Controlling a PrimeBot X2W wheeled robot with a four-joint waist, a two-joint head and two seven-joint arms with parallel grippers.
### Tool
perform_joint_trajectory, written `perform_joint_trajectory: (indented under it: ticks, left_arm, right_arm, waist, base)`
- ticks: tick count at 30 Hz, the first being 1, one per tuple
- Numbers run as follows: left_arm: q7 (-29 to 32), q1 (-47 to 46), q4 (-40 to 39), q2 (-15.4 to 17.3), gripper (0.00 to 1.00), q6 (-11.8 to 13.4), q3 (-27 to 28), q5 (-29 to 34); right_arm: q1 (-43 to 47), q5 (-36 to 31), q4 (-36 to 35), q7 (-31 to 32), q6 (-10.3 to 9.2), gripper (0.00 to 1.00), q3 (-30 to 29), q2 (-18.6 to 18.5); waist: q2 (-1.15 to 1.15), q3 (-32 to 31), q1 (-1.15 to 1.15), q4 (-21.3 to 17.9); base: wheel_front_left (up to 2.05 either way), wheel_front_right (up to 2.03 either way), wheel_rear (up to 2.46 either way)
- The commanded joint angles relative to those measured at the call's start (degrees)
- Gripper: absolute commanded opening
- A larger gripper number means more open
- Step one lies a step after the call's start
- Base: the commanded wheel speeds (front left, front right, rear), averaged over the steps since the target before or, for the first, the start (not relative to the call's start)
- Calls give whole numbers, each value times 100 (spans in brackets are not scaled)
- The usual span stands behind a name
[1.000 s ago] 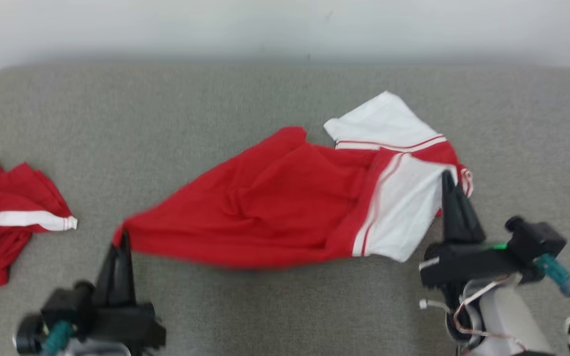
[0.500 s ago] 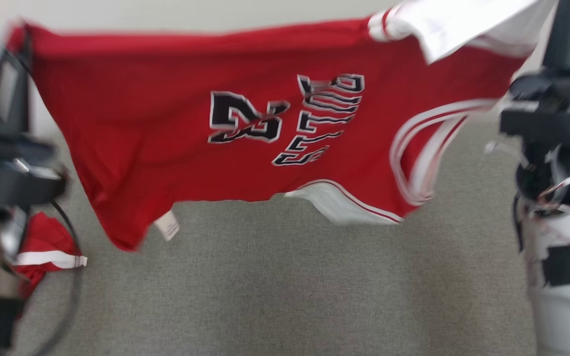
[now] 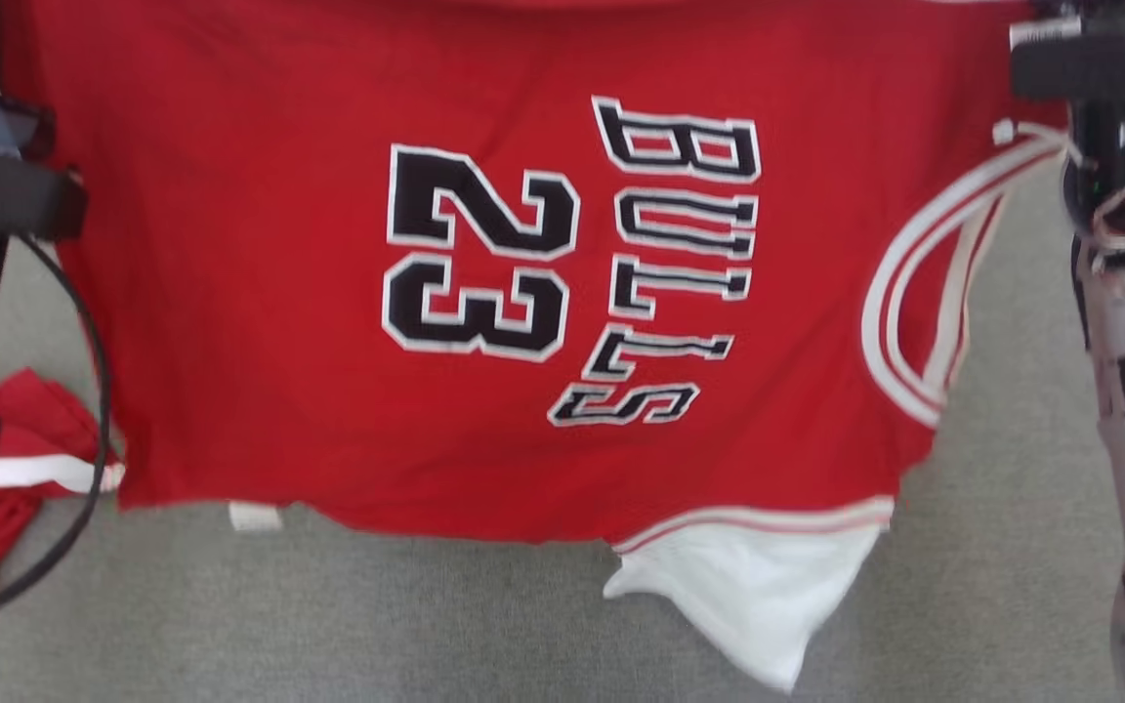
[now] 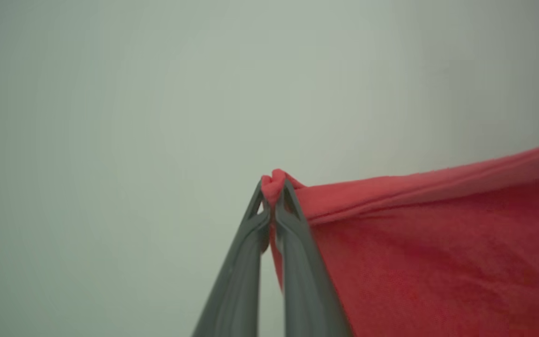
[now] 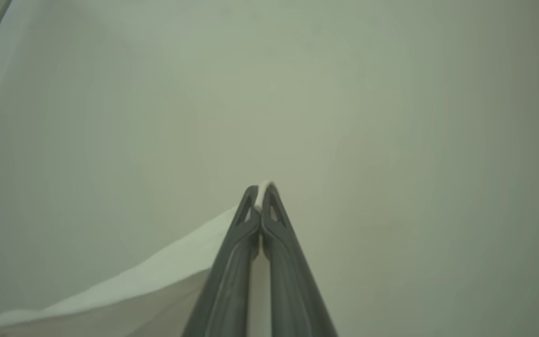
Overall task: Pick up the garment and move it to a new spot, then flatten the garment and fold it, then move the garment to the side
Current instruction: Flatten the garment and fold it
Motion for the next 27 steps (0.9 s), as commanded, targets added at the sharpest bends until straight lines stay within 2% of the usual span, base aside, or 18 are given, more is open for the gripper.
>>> perform_joint_trajectory:
  ticks: [1,7,10,11,18,22,27]
  left_arm:
    - [7,-223,118,-37,0,14,-21,21]
    - [-104,-1138,642,-146,0,51,-193,216]
    - [-189,-2183,988,-168,0,53,-362,491]
    - [-189,-2183,988,-168,0,53,-362,491]
    - [-482,-3811,1583,-183,0,234,-595,1028]
    - [-651,-4308,1888,-239,0,371,-578,1085]
    - [-740,-3856,2234,-294,0,514,-451,842]
  right_arm:
    - [-256,-59,107,-6,-14,0,35,-32]
    - [-1315,-357,664,-44,-14,0,-248,-179]
    - [-2296,-704,1169,-53,-14,0,-497,-317]
    - [-2296,-704,1169,-53,-14,0,-497,-317]
    - [-3635,-1412,1543,-51,-14,0,-883,-490]
    - [-3906,-1521,1492,-52,-14,0,-1104,-511]
    - [-3374,-1375,1305,-52,-15,0,-1225,-508]
  waist:
    - [0,903,0,73]
    - [0,1944,0,35]
    - [0,2574,0,-10]
    - [0,2574,0,-10]
    - [0,3372,0,-127]
    - [0,3744,0,-170]
    - [0,3918,0,-169]
  base:
    - [0,0,0]
    - [0,0,0]
    - [0,0,0]
    - [0,0,0]
    - [0,0,0]
    - [0,0,0]
    - [0,0,0]
